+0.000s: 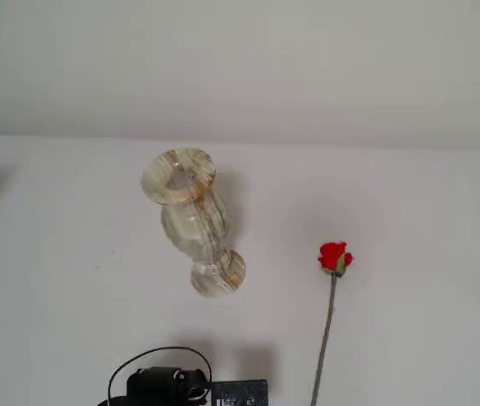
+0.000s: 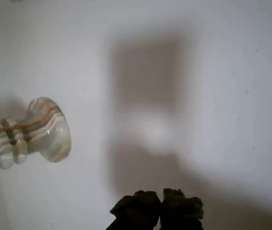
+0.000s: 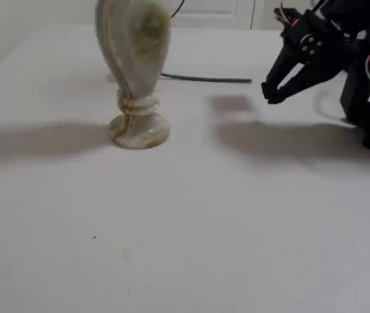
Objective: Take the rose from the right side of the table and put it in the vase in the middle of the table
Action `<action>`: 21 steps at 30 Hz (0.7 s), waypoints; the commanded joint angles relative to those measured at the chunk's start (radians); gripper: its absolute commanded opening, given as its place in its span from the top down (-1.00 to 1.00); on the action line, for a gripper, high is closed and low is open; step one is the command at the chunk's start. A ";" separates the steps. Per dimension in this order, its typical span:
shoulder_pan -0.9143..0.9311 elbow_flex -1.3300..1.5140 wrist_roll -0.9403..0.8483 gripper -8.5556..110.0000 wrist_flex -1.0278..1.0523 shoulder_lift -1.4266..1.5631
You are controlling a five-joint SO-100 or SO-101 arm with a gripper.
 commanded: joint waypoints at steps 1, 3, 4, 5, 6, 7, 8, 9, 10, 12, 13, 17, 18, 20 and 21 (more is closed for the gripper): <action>-0.031 0.000 -0.029 0.85 -0.018 0.009; -0.087 0.000 -0.089 0.86 -0.018 0.009; -0.106 0.000 -0.110 0.86 -0.018 0.009; -0.115 0.000 -0.118 0.86 -0.017 0.009; -0.117 0.000 -0.120 0.86 -0.017 0.009; -0.117 0.002 -0.120 0.86 -0.017 0.009; -0.117 0.002 -0.120 0.86 -0.017 0.009; -0.117 0.002 -0.120 0.86 -0.017 0.009; -0.117 0.008 -0.118 0.86 -0.044 0.009; -0.104 0.046 -0.106 0.86 -0.190 0.009; -0.071 0.060 -0.064 0.86 -0.262 0.009; 0.044 0.060 0.115 0.63 -0.505 0.009; 0.057 0.051 0.138 0.57 -0.555 0.009; 0.071 0.034 0.175 0.50 -0.650 0.003; 0.072 0.015 0.195 0.46 -0.692 -0.021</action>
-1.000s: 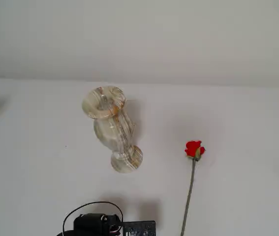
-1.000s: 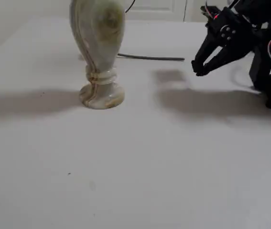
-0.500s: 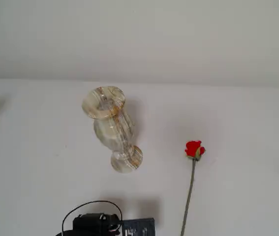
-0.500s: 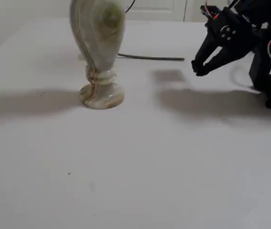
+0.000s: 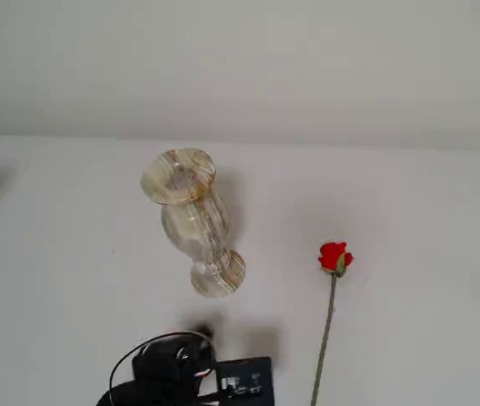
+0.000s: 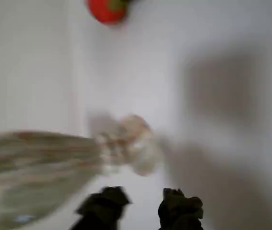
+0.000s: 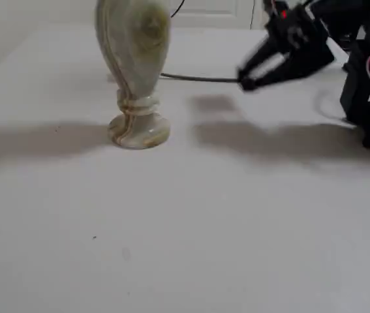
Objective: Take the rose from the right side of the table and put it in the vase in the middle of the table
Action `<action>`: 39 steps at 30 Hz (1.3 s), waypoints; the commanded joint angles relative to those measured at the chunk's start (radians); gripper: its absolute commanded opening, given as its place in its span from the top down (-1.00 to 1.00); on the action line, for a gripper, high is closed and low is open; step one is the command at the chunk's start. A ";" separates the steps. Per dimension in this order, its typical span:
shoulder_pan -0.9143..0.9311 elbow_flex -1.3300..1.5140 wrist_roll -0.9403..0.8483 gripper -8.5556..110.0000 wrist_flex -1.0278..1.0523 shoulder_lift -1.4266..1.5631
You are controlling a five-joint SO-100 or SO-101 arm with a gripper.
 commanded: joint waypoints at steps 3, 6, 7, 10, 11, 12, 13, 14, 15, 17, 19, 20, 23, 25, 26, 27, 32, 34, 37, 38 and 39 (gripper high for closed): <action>0.054 -0.209 0.189 0.36 -0.272 -0.264; 0.098 -0.529 0.364 0.27 -0.229 -0.683; 0.106 -0.641 0.416 0.23 -0.187 -0.808; 0.112 -0.939 0.541 0.18 -0.060 -1.101; 0.112 -1.028 0.578 0.18 -0.015 -1.180; 0.114 -1.112 0.615 0.18 0.031 -1.255; 0.115 -1.195 0.652 0.18 0.081 -1.327; 0.121 -1.273 0.681 0.18 0.129 -1.394; 0.127 -1.347 0.710 0.18 0.175 -1.462; 0.144 -1.451 0.759 0.19 0.222 -1.572; 0.161 -1.509 0.790 0.19 0.229 -1.655; 0.170 -1.532 0.807 0.20 0.230 -1.689; 0.198 -1.652 0.862 0.20 0.288 -1.812; 0.212 -1.804 0.894 0.21 0.383 -1.933; 0.219 -1.887 0.908 0.21 0.433 -1.999; 0.224 -1.973 0.919 0.21 0.479 -2.063; 0.241 -2.533 0.963 0.23 0.796 -2.451; 0.245 -2.936 0.966 0.25 0.966 -2.689; 0.247 -3.272 0.962 0.28 1.057 -2.899; 0.247 -3.263 0.963 0.30 1.052 -2.910; 0.247 -3.263 0.965 0.31 1.049 -2.924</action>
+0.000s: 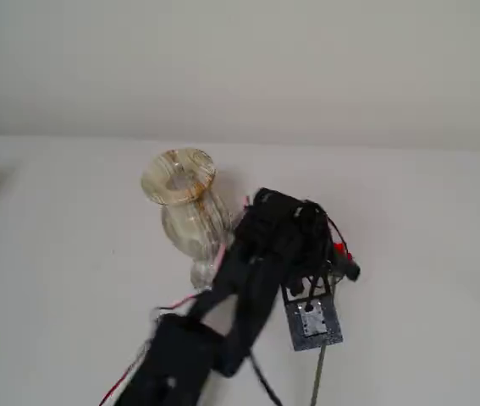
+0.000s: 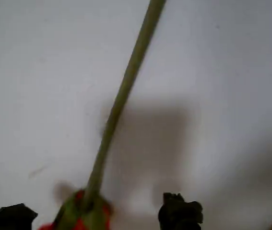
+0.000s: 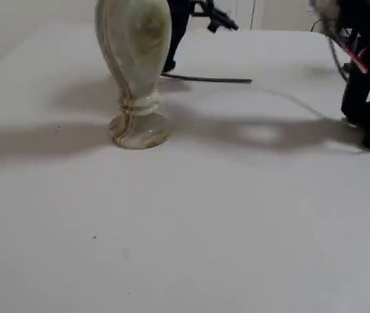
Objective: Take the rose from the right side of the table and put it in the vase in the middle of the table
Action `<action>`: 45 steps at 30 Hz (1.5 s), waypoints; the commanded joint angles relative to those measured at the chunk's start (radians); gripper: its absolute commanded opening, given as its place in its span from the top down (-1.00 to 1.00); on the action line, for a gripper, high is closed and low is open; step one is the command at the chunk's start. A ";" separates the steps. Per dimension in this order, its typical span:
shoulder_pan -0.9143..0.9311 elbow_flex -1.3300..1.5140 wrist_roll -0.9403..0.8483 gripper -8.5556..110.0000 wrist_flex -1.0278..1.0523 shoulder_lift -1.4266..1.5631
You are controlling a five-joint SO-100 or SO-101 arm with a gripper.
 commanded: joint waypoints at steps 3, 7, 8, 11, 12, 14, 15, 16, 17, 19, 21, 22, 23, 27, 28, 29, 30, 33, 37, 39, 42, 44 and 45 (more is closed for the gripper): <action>0.014 -0.387 0.020 0.33 0.078 -0.153; 0.015 -0.370 0.017 0.35 0.052 -0.189; 0.017 -0.359 0.015 0.37 0.046 -0.196; 0.020 -0.304 0.009 0.41 0.021 -0.199; 0.020 -0.295 0.003 0.43 0.018 -0.202; 0.017 -0.293 -0.014 0.46 0.017 -0.212; 0.015 -0.293 -0.021 0.48 0.017 -0.218; 0.011 -0.290 -0.031 0.50 0.020 -0.222; 0.005 -0.284 -0.041 0.51 0.026 -0.222; -0.009 -0.278 -0.066 0.56 0.040 -0.224; -0.025 -0.278 -0.100 0.62 0.049 -0.224; -0.034 -0.278 -0.124 0.65 0.054 -0.224; -0.043 -0.278 -0.140 0.65 0.060 -0.224; -0.069 -0.278 -0.219 0.70 0.098 -0.215; -0.075 -0.279 -0.244 0.71 0.109 -0.215; -0.080 -0.279 -0.268 0.74 0.117 -0.215; -0.083 -0.279 -0.295 0.78 0.120 -0.215; -0.092 -0.279 -0.342 0.86 0.129 -0.224; -0.089 -0.279 -0.337 0.86 0.133 -0.238; -0.083 -0.287 -0.331 0.86 0.133 -0.232; -0.064 -0.288 -0.278 0.86 0.129 -0.172; -0.046 -0.293 -0.230 0.86 0.126 -0.106; -0.037 -0.305 -0.201 0.86 0.123 -0.072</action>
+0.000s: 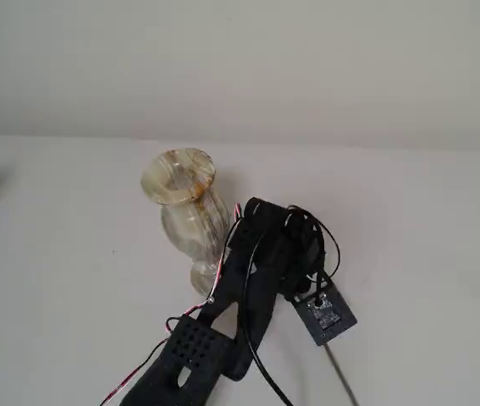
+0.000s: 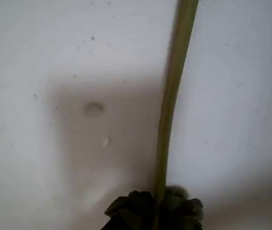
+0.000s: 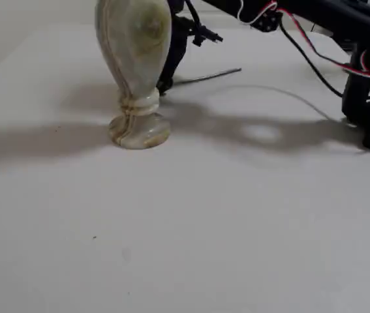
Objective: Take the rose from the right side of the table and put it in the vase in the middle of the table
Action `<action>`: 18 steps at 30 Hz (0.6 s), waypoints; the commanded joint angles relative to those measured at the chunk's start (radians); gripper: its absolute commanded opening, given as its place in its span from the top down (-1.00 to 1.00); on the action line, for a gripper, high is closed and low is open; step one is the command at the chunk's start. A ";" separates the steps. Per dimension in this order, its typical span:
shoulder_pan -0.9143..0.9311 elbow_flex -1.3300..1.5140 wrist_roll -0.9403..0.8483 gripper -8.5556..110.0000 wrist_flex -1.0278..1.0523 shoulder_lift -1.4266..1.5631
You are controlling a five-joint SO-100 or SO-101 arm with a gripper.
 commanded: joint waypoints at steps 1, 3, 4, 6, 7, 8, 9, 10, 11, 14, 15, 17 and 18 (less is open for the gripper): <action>0.035 -0.044 0.098 0.86 0.025 0.163; 0.052 -0.133 0.135 0.86 0.026 0.201; 0.063 -0.147 0.158 0.86 0.021 0.238; 0.092 -0.149 0.218 0.86 0.005 0.319; 0.107 -0.149 0.247 0.86 -0.011 0.357; 0.123 -0.149 0.275 0.86 -0.025 0.391; 0.138 -0.149 0.304 0.86 -0.040 0.425; 0.153 -0.149 0.334 0.86 -0.054 0.459; 0.167 -0.149 0.370 0.86 -0.067 0.489; 0.195 -0.149 0.479 0.86 -0.117 0.592; 0.196 -0.149 0.509 0.86 -0.140 0.629; 0.196 -0.149 0.588 0.86 -0.187 0.709; 0.189 -0.149 0.614 0.86 -0.218 0.747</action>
